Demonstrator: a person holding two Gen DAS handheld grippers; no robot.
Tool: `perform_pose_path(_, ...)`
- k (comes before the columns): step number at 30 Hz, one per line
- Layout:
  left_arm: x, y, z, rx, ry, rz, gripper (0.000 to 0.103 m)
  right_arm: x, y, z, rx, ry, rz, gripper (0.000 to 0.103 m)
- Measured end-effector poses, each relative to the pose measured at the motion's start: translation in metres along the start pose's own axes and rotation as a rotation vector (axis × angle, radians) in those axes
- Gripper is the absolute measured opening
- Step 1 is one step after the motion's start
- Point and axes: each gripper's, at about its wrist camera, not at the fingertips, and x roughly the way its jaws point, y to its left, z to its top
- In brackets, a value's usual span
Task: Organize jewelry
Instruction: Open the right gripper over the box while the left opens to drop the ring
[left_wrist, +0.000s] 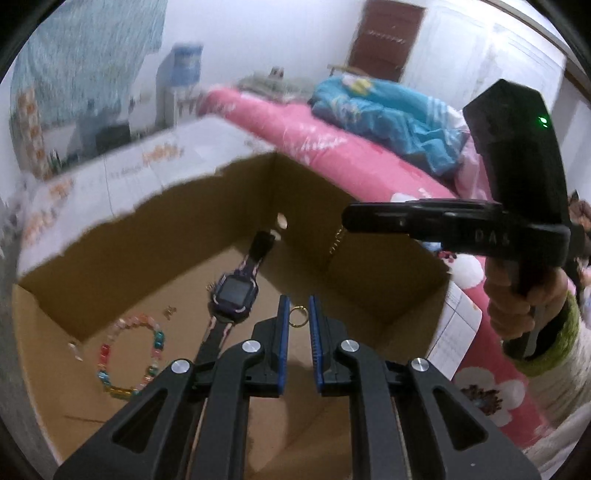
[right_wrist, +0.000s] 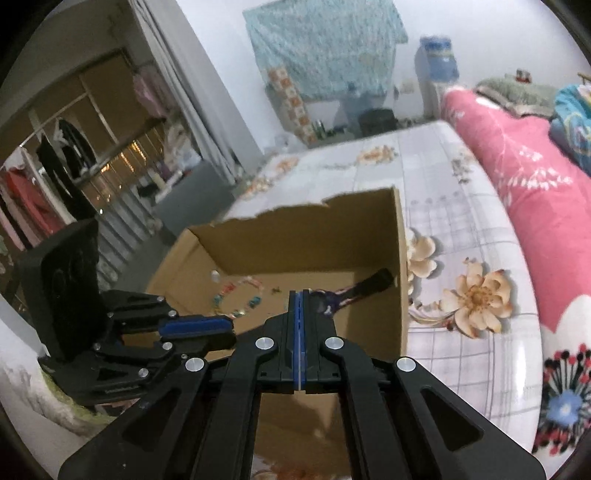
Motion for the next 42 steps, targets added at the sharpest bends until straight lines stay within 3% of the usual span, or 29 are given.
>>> perform_pose_path(5, 0.014, 0.011, 0.005, -0.094, 0.075, -0.03, 0.014, 0.002, -0.008, 0.004, 0.007, 0.003, -0.013, 0.009)
perform_pose_path(7, 0.014, 0.016, 0.004, -0.124, 0.079, -0.042, 0.023, -0.002, -0.01, 0.005, 0.006, -0.013, -0.011, 0.011)
perform_pose_path(11, 0.013, 0.021, 0.002, -0.162, 0.078, -0.057, 0.024, -0.012, -0.014, 0.007, 0.023, -0.032, -0.008, 0.011)
perform_pose_path(24, -0.034, 0.011, -0.001, -0.118, -0.077, -0.034, 0.031, -0.061, -0.003, -0.002, 0.02, -0.13, -0.064, 0.021)
perform_pose_path(31, -0.082, -0.007, -0.029, -0.08, -0.199, -0.055, 0.042, -0.105, 0.013, -0.043, 0.038, -0.212, -0.1, 0.021)
perform_pose_path(37, -0.109, -0.033, -0.066, 0.018, -0.273, -0.103, 0.05, -0.121, 0.018, -0.087, 0.09, -0.213, -0.132, 0.021)
perform_pose_path(42, -0.097, -0.058, -0.094, 0.088, -0.236, -0.096, 0.052, -0.11, 0.009, -0.121, 0.194, -0.172, -0.118, 0.021)
